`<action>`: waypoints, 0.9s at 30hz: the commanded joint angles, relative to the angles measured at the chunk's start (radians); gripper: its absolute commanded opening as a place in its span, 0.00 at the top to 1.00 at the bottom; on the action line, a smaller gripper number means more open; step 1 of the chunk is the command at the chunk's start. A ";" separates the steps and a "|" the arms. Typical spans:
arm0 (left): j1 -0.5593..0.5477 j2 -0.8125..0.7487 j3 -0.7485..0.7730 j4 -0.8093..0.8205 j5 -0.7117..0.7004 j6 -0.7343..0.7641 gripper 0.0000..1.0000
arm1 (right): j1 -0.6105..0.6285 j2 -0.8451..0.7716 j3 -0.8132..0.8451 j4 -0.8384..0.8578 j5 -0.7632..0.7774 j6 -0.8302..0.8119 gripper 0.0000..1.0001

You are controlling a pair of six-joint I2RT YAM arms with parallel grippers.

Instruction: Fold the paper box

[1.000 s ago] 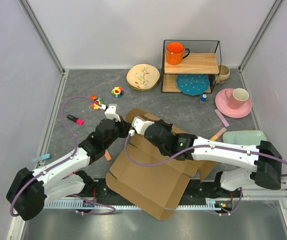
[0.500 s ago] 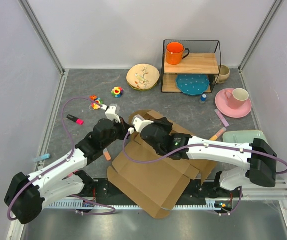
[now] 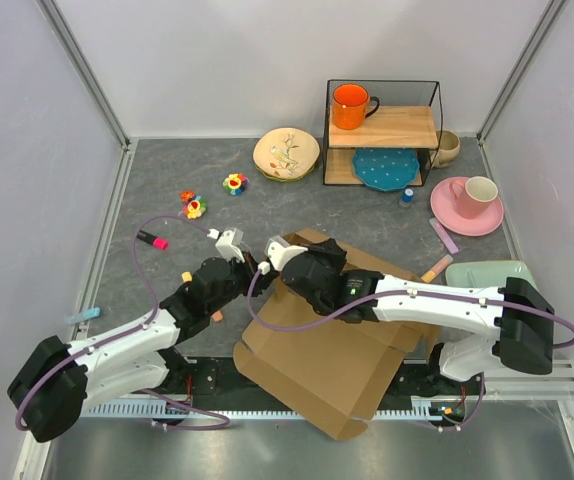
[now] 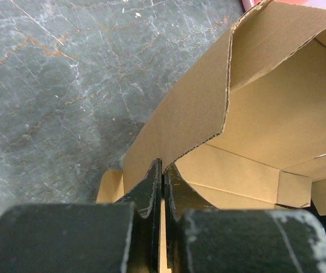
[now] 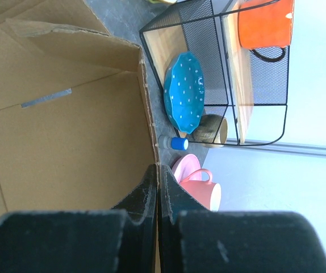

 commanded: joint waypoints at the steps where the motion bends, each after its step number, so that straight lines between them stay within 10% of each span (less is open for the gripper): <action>1: -0.033 0.011 -0.034 0.105 0.051 -0.129 0.98 | 0.026 -0.051 -0.028 0.102 0.041 0.039 1.00; 27: -0.076 -0.045 -0.074 0.142 0.208 -0.106 0.71 | 0.107 -0.225 -0.344 0.268 0.074 0.033 1.00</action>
